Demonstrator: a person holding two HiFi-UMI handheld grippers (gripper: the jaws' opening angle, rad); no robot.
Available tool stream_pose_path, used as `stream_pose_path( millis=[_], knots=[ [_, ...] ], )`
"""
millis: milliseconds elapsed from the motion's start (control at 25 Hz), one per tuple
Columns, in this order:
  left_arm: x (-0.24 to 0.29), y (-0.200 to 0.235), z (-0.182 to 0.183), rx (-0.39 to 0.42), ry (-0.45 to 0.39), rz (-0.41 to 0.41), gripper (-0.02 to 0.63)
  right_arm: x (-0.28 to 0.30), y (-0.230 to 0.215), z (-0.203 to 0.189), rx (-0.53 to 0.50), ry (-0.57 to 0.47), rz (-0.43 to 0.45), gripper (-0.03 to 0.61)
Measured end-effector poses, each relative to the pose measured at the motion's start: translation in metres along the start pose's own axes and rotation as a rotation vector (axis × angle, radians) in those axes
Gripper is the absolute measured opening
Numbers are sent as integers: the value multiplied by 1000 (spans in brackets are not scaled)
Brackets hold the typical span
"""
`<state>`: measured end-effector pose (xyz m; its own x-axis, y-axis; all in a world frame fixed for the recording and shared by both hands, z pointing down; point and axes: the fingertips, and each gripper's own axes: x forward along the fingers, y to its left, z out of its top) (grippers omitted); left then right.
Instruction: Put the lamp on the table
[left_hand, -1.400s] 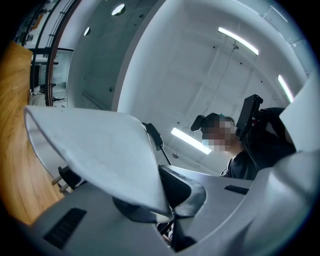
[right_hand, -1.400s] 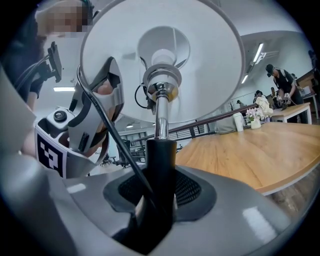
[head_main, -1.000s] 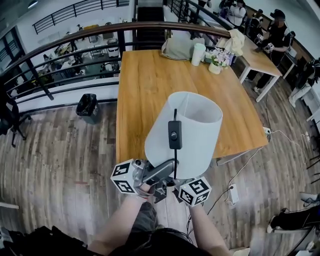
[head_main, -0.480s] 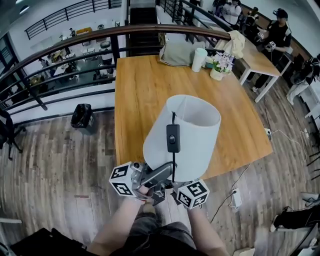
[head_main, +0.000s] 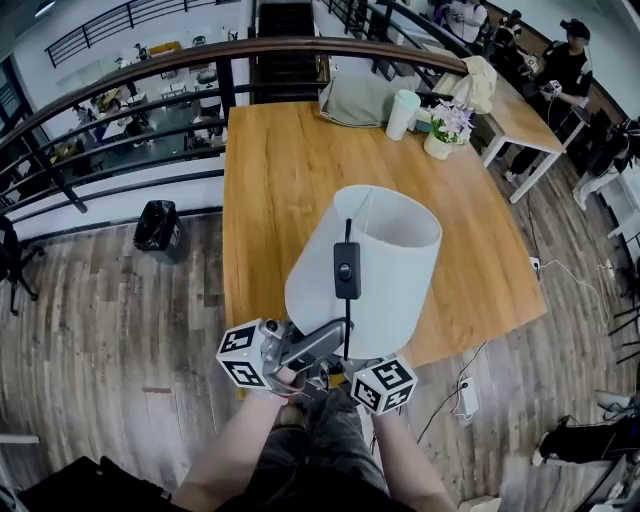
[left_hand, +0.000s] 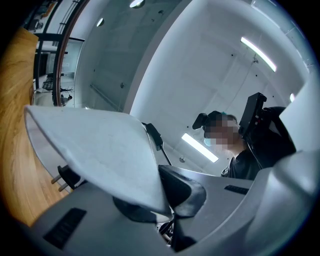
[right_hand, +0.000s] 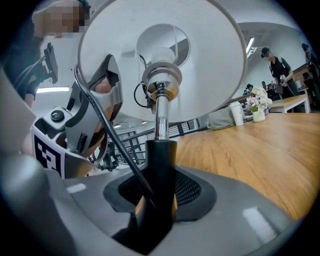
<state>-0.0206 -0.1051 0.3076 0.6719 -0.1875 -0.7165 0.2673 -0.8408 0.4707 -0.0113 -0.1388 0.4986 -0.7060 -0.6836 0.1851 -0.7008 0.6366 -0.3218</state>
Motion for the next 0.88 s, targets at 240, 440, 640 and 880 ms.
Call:
stream_pose_path(
  millis=[240, 440, 640, 880],
  knots=[
    [5, 27, 14, 20, -7, 16, 8, 25, -21, 10, -11, 11, 28, 153],
    [17, 56, 30, 43, -21, 30, 8, 46, -45, 25, -21, 19, 53, 153],
    [24, 82, 39, 52, -33, 41, 7, 63, -68, 34, -29, 31, 69, 152],
    [30, 110, 49, 60, -44, 55, 6, 82, -91, 42, -35, 40, 89, 152]
  ],
)
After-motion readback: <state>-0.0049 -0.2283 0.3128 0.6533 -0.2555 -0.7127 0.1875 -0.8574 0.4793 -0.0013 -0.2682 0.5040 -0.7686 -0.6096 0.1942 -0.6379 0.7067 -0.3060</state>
